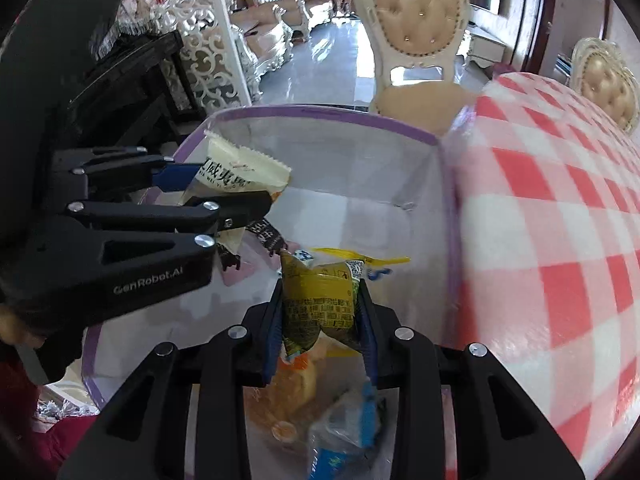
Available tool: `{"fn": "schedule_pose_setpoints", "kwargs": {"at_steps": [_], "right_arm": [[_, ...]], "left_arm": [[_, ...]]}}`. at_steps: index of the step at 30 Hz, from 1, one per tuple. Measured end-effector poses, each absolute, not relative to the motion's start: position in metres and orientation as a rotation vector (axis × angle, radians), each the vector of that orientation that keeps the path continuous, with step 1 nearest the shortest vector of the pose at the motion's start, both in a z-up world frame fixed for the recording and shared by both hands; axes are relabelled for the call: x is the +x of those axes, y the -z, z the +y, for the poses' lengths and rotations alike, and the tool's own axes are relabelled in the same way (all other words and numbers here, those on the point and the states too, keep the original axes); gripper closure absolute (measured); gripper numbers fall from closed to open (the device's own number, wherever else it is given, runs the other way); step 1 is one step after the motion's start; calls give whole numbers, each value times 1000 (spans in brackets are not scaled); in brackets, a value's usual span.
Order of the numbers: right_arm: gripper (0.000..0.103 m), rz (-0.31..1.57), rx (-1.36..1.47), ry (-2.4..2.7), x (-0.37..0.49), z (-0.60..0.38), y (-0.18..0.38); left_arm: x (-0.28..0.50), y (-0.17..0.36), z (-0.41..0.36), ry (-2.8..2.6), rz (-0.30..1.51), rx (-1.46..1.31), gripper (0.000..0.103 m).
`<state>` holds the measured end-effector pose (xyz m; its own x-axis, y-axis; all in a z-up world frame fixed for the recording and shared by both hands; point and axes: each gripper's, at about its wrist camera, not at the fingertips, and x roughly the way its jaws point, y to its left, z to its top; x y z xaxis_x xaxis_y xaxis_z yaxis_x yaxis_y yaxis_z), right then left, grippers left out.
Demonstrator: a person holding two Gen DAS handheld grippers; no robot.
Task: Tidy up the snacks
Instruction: 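Carry both packs to the purple-rimmed bin and open both tools to drop them, then move both open tools back over the remaining snacks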
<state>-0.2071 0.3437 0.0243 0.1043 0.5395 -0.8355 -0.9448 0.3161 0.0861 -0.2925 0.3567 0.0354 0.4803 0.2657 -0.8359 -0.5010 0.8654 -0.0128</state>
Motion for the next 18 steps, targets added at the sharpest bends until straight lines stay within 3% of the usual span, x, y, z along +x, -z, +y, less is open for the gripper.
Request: {"fn": "schedule_pose_setpoints", "kwargs": {"at_steps": [2, 5, 11, 18], "right_arm": [[66, 911, -558, -1190, -210, 347, -22], [48, 888, -551, -1207, -208, 342, -23], [32, 850, -465, -1202, -180, 297, -40], [23, 803, -192, -933, -83, 147, -60]], "left_arm": [[-293, -37, 357, -497, 977, -256, 59], [-293, -42, 358, -561, 971, -217, 17], [-274, -66, 350, -652, 911, -193, 9], [-155, -87, 261, -408, 877, -156, 3]]}}
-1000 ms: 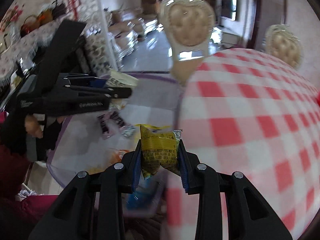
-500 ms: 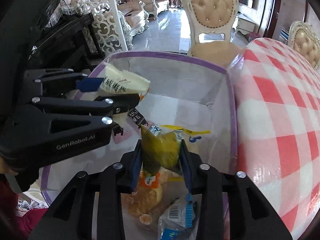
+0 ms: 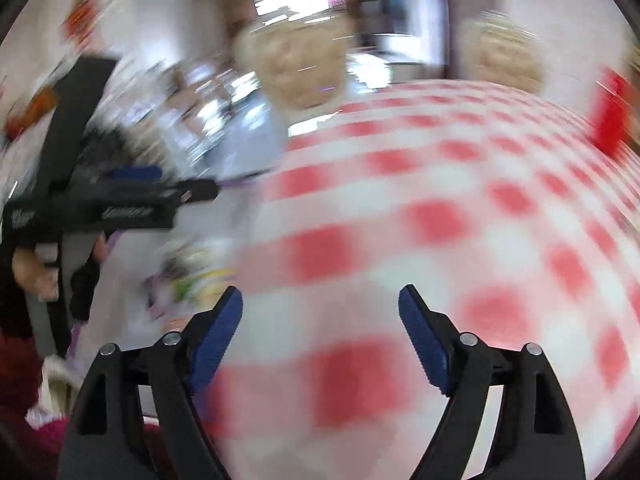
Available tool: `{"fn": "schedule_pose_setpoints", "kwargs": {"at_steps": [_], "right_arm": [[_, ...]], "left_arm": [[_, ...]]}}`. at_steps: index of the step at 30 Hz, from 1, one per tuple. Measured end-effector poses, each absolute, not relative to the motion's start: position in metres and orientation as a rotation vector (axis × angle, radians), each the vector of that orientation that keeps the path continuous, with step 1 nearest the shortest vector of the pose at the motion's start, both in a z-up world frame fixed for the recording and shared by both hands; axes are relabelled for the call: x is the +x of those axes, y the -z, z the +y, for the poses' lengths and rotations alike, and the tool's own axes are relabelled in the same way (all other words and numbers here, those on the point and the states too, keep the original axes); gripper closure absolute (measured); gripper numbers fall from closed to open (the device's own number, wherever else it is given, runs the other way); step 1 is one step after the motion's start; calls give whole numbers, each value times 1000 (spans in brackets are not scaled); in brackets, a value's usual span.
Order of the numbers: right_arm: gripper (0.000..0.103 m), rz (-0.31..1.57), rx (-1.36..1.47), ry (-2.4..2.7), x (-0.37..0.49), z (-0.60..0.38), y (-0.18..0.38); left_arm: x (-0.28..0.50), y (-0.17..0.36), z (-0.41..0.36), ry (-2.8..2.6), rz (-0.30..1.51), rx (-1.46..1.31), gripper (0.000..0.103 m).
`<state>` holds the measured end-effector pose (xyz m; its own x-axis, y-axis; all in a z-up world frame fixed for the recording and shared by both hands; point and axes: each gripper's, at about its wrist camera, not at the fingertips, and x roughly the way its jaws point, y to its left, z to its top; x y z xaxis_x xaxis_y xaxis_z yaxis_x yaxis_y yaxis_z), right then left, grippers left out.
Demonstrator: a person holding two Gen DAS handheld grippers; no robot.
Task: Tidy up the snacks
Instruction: 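Move both open tools back over the remaining snacks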
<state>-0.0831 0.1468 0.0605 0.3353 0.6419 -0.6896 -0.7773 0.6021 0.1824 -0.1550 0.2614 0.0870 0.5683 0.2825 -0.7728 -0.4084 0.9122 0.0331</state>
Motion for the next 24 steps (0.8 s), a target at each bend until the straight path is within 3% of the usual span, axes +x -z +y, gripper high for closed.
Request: {"fn": "schedule_pose_setpoints", "kwargs": {"at_steps": [7, 13, 18, 24], "right_arm": [[21, 839, 12, -506, 20, -34, -46], [20, 862, 119, -293, 82, -135, -19], [20, 871, 56, -252, 158, -142, -8], [16, 858, -55, -352, 244, -106, -7]], "left_arm": [[21, -65, 83, 5, 869, -55, 3], [127, -35, -13, 82, 833, -105, 3], [172, -26, -24, 72, 790, -162, 3], [170, -22, 9, 182, 773, -383, 2]]}}
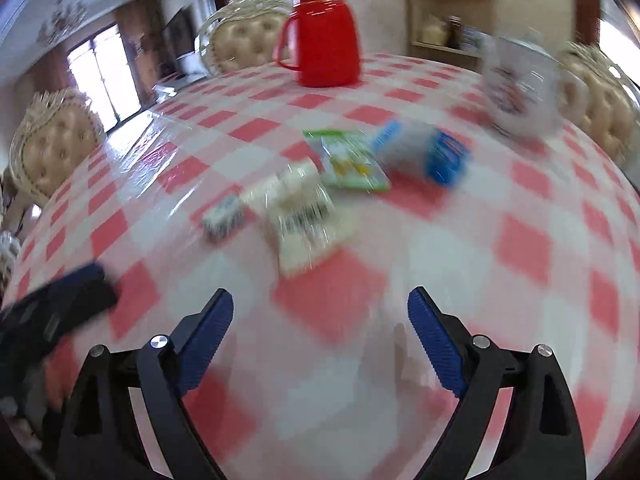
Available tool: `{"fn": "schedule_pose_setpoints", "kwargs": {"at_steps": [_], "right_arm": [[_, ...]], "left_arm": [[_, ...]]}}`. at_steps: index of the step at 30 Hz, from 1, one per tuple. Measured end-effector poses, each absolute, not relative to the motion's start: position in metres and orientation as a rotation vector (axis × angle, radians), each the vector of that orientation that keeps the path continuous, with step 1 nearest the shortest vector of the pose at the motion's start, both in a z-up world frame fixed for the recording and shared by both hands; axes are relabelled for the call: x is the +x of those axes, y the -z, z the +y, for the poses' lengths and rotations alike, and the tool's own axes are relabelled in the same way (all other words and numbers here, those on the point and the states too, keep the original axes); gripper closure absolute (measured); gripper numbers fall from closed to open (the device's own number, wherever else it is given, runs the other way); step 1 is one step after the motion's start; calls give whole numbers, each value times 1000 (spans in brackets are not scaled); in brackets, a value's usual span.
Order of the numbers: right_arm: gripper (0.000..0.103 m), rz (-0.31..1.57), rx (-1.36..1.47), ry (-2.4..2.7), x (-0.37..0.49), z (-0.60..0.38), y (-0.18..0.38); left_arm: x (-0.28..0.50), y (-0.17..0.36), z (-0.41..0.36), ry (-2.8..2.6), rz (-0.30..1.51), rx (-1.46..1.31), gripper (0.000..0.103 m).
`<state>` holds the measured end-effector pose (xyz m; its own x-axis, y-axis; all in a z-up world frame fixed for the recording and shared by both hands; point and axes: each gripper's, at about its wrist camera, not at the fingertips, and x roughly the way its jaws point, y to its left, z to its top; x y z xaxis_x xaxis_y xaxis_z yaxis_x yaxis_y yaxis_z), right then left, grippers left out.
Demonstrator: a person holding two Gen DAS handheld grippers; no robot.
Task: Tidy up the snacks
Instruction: 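Move both open tools back over the remaining snacks, then grasp the cream cracker pack with the right tool while the left tool grasps the small white candy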
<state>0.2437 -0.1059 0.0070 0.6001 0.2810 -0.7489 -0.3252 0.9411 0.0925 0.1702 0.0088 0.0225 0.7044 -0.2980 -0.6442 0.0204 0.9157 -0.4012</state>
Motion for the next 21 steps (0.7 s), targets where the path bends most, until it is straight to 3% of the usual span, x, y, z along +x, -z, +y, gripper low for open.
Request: {"fn": "schedule_pose_setpoints", "kwargs": {"at_steps": [6, 8, 14, 20, 21], "right_arm": [[20, 924, -192, -426, 309, -71, 4], [62, 908, -193, -470, 309, -71, 2], [64, 903, -115, -377, 257, -109, -6], [63, 868, 158, -290, 164, -180, -14], [63, 862, 191, -297, 151, -185, -14]], "left_arm": [[175, -18, 0, 218, 826, -347, 2], [175, -17, 2, 215, 830, -355, 2], [181, -14, 2, 188, 865, -345, 2], [228, -19, -31, 39, 882, -52, 3], [242, -17, -37, 53, 894, -33, 13]]}}
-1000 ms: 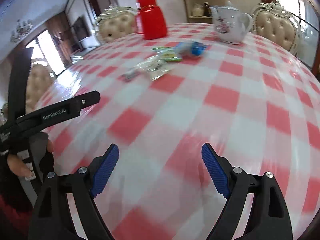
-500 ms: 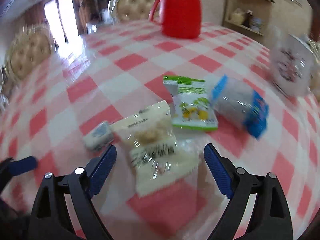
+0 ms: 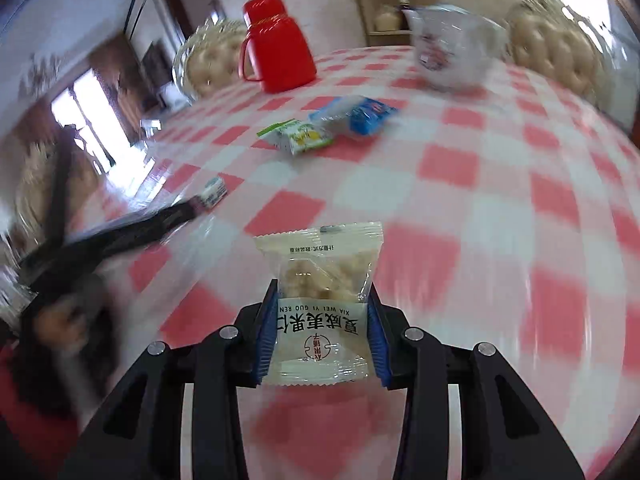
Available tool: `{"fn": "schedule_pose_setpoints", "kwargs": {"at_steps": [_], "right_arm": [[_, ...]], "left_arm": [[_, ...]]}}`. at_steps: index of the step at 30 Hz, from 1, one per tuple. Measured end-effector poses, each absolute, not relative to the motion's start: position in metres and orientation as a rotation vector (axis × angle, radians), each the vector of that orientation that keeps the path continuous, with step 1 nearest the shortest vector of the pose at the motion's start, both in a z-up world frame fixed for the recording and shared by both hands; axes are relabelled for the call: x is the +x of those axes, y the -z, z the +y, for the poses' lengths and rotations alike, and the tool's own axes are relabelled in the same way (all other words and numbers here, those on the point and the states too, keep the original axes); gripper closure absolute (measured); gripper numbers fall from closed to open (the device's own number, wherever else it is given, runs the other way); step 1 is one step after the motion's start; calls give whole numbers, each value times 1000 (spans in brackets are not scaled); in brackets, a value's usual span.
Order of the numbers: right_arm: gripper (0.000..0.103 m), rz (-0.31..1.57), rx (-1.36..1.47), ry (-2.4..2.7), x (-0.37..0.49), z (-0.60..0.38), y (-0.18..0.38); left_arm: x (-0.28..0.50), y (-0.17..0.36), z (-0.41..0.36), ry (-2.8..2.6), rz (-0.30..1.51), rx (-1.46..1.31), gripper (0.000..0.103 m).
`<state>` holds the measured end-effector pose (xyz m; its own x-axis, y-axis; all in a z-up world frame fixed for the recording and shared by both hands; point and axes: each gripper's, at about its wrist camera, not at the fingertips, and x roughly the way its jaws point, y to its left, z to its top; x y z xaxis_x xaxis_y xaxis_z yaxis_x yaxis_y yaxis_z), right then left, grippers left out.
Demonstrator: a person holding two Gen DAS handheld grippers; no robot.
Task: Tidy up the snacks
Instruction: 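Grasp the cream cracker pack with the right tool while the left tool grasps the small white candy, then carry both snacks to the purple-rimmed bin and open both tools to drop them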
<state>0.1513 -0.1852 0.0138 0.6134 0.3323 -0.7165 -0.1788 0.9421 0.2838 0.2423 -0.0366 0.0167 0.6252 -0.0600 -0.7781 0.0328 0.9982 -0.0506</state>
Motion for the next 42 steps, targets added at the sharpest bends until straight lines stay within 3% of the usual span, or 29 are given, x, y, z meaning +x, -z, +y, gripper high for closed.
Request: {"fn": "schedule_pose_setpoints", "kwargs": {"at_steps": [1, 2, 3, 5, 7, 9, 18, 28, 42], "right_arm": [[63, 845, 220, -294, 136, -190, -13], [63, 841, 231, -285, 129, -193, -11], [63, 840, 247, -276, 121, -194, -11], [63, 815, 245, -279, 115, -193, -15], [63, 822, 231, -284, 119, -187, -16], [63, 835, 221, -281, 120, -187, -14], [63, 854, 339, -277, 132, -210, -5], [63, 821, 423, -128, 123, -228, -5], [63, 778, -44, -45, -10, -174, -53]], "left_arm": [[250, -13, -38, 74, 907, -38, 32], [257, -10, -42, 71, 927, -30, 34], [259, -11, -46, 64, 919, -6, 49], [261, -9, -55, 80, 923, 36, 53], [259, -10, -56, 102, 919, 48, 79], [258, -10, -53, 137, 916, 24, 89], [235, -19, -73, 189, 874, 35, 89], [120, -33, -94, 239, 828, -29, 89], [0, -60, -42, 228, 775, 60, 89]]}}
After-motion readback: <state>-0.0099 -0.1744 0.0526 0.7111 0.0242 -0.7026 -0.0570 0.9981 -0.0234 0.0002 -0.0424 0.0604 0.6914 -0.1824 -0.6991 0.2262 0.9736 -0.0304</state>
